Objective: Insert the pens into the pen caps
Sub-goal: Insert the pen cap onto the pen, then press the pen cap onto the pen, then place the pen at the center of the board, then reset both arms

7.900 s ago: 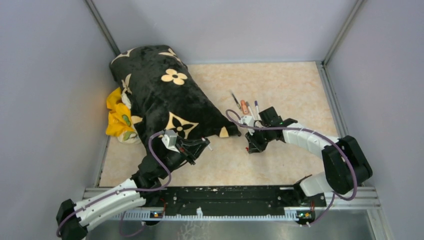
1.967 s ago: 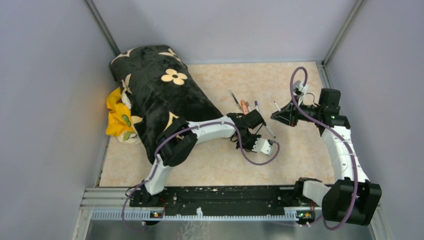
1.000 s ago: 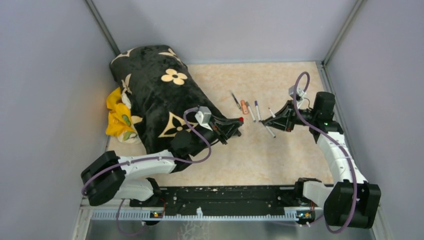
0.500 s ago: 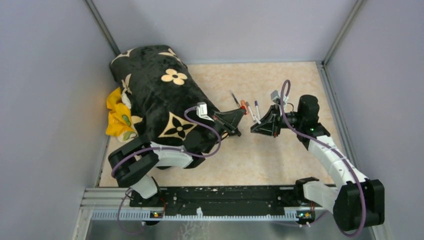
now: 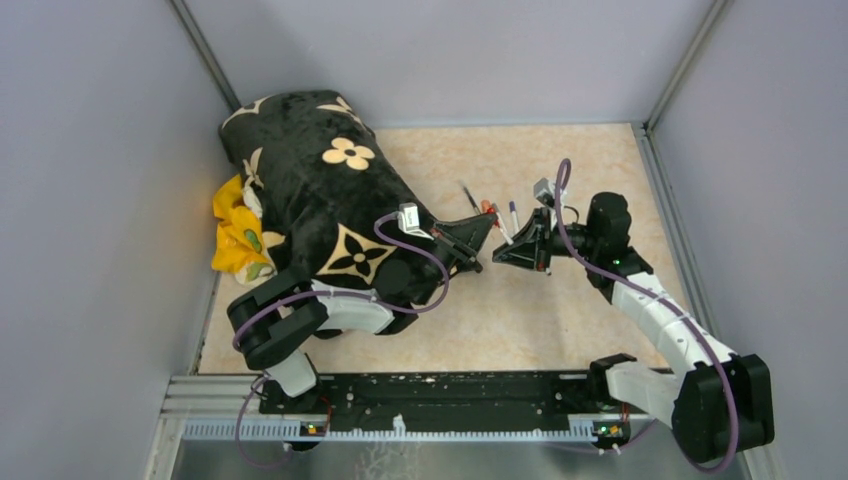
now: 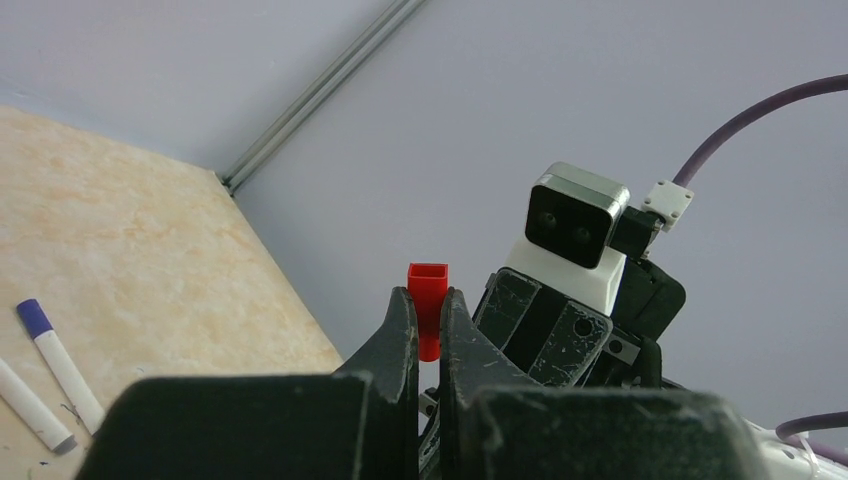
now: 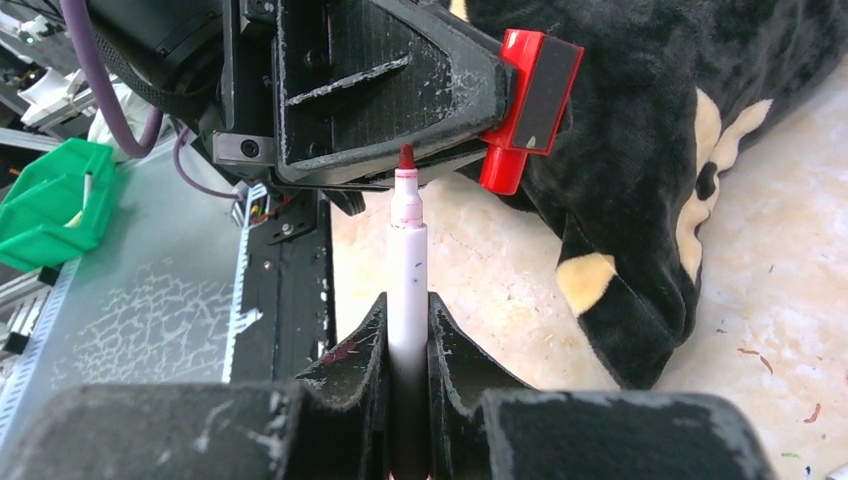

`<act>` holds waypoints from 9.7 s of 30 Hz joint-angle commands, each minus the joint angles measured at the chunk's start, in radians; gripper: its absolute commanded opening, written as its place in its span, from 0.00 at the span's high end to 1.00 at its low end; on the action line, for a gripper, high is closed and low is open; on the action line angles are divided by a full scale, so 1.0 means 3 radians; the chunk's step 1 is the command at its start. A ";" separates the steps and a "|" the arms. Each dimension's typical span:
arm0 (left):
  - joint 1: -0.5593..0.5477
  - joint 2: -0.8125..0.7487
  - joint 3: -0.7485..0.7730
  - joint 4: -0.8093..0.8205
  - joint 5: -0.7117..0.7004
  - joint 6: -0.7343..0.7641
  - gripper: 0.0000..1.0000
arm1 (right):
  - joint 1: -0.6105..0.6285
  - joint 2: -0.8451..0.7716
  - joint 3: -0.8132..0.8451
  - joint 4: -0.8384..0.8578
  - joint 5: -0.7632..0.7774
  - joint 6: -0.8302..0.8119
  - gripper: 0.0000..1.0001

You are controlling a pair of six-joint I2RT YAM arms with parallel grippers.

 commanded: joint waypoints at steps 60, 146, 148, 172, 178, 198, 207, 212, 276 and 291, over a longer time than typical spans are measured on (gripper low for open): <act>-0.0022 0.0030 0.0030 0.1036 -0.0101 -0.0221 1.00 | 0.0112 0.0058 -0.0011 0.0081 0.0426 0.0053 1.00; -0.1425 0.0669 0.0641 -0.1175 -0.0619 -0.0100 1.00 | -0.0480 -0.0086 -0.0162 0.0596 0.1061 0.0970 1.00; -0.1430 0.0667 0.0692 -0.1282 -0.0677 -0.0046 1.00 | -0.0408 -0.0108 -0.0115 0.0383 0.1203 0.0739 1.00; -0.1425 0.0122 -0.0016 0.0016 -0.1045 0.0689 0.72 | -0.0287 -0.0086 -0.0253 0.1119 0.0282 0.1023 1.00; -0.1425 -0.0231 -0.0252 -0.0174 -0.0941 0.0899 0.49 | -0.0286 -0.0098 -0.0146 0.0766 0.0192 0.0657 1.00; -0.0806 -0.1991 -0.0787 -0.2700 -0.0526 0.1621 0.12 | -0.0655 0.0484 0.0329 -0.1053 0.2300 -0.1205 1.00; -0.0726 -0.2241 -0.1261 -0.2482 -0.0793 0.1538 0.10 | -0.0655 0.1041 0.0405 -0.1010 0.3149 -0.1120 1.00; -0.0692 -0.2261 -0.1293 -0.2493 -0.0799 0.1489 0.09 | -0.0657 0.1294 0.0490 -0.1073 0.3306 -0.1089 0.98; 0.2144 -0.2230 0.2418 -0.5661 0.2090 0.1533 0.01 | -0.1332 0.0097 0.3945 -0.2864 0.2492 -0.0494 0.01; 0.2144 -0.2506 0.2555 -0.5930 0.2133 0.1676 0.01 | -0.1337 0.0134 0.4270 -0.3007 0.2420 -0.0322 0.01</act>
